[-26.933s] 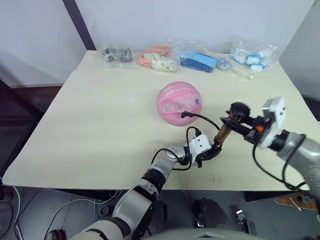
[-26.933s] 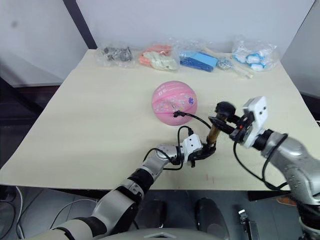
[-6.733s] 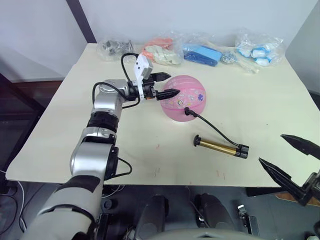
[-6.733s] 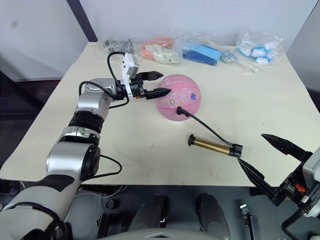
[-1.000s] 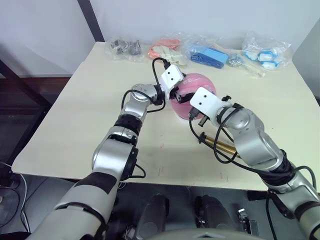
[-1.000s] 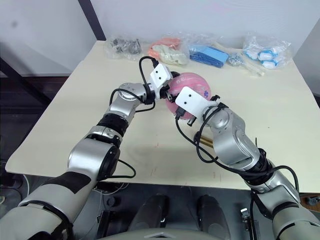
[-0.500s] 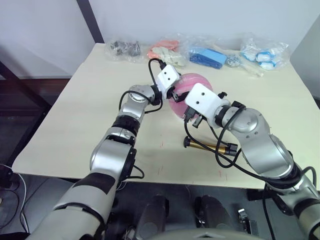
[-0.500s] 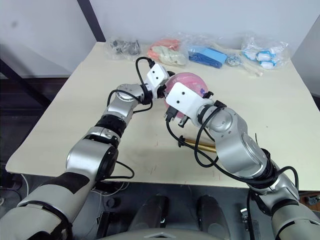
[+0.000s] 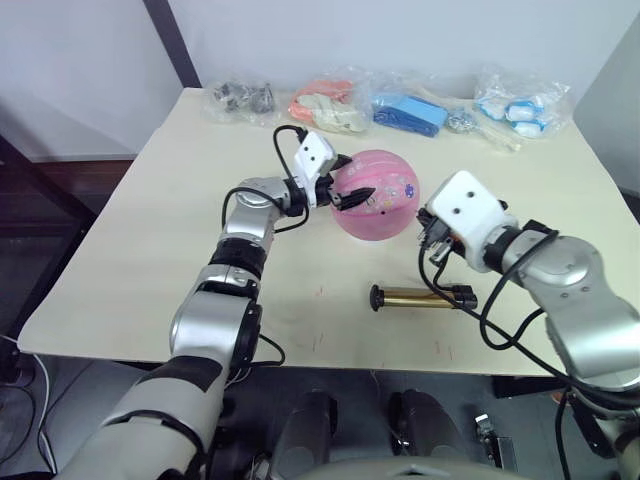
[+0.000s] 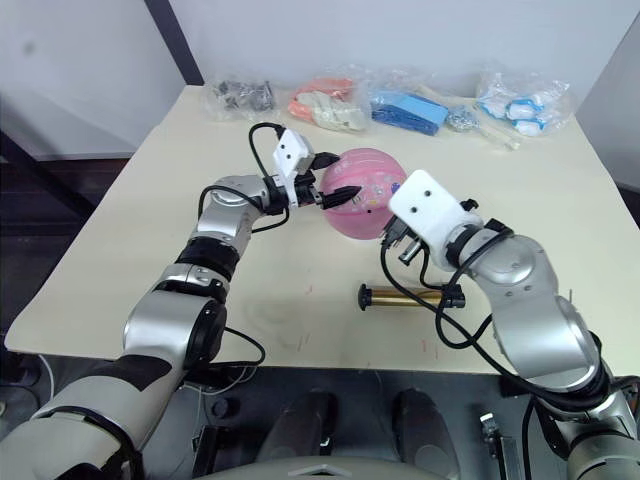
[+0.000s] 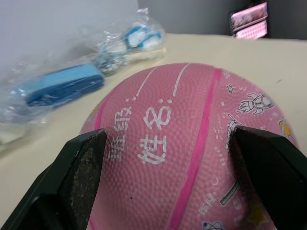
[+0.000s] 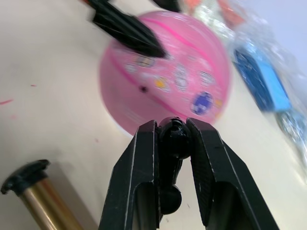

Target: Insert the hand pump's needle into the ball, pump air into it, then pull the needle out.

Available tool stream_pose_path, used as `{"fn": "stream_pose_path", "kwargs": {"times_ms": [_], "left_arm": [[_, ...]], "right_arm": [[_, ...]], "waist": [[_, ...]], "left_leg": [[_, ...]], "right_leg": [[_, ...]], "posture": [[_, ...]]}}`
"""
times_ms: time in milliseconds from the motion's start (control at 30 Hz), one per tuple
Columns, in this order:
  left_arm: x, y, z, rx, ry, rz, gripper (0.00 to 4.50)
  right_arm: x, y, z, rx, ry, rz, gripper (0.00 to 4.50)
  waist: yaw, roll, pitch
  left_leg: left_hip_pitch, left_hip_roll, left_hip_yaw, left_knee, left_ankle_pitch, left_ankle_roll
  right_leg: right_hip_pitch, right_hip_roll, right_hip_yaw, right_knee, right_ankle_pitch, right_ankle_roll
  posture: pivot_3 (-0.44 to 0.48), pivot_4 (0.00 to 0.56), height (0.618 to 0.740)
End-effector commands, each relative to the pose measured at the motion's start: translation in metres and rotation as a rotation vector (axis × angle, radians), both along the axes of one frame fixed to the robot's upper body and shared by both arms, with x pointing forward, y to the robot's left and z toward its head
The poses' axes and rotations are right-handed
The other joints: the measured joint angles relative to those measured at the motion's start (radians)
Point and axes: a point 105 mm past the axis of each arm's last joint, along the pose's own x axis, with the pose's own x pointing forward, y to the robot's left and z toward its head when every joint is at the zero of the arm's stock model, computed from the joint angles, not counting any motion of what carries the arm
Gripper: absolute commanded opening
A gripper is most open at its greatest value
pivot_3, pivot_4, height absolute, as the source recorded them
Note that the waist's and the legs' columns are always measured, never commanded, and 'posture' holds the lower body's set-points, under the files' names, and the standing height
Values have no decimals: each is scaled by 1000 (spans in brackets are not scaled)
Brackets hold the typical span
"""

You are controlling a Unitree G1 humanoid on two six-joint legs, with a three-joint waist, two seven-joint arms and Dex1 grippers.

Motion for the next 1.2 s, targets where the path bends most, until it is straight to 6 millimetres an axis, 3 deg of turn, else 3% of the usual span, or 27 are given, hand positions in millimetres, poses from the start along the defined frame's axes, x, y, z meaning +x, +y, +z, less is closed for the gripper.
{"fn": "stream_pose_path", "kwargs": {"times_ms": [33, 167, 300, 700, 833, 1067, 1200], "left_arm": [[-10, 10, 21, -58, -17, -50, 4500], [-25, 18, 34, -108, -6, -104, 4500], [-54, 31, 47, -152, 15, -200, 4500], [-130, 48, 38, -138, 158, -368, 4500], [-140, 49, 25, -130, 187, -358, 4500], [-143, 46, 19, -131, 183, -343, 4500], [-144, 44, 15, -129, 182, -355, 4500]], "right_arm": [[-3, -8, 11, 30, -33, -2, 353], [-3, -16, 13, 58, -27, -6, 353], [0, -31, 14, 85, -15, -28, 353], [11, -75, 21, 50, -24, -109, 353], [18, -86, 23, 27, -29, -135, 353], [23, -78, 7, 86, 29, -112, 353], [34, -75, -19, 125, 109, -139, 353]], "waist": [[-5, 1, 1], [-5, 2, 2], [-4, 3, 2], [1, 5, 4], [2, 6, 4], [3, 6, 4], [2, 6, 4]], "left_leg": [[-1, 0, 1, -1, 0, 0], [-1, 0, 1, -3, 0, 0], [-3, 0, 2, -3, 0, 0], [-2, 4, 5, -3, -1, 0], [-1, 5, 6, -3, -1, 0], [-2, 5, 7, -4, -1, 0], [-1, 5, 7, -3, -1, 0]], "right_leg": [[-2, 0, 2, 0, 0, 0], [-4, 0, 4, 0, 0, 0], [-4, 0, 5, -2, 0, 0], [-4, 0, 6, -3, 0, 0], [-4, 0, 7, -3, 0, 0], [-4, 0, 7, -3, 0, -1], [-4, 0, 8, -3, 0, 0]], "posture": [[0, 150, 740], [0, 150, 740], [0, 150, 740], [0, 150, 740], [0, 150, 740], [0, 150, 740], [0, 150, 740]]}}
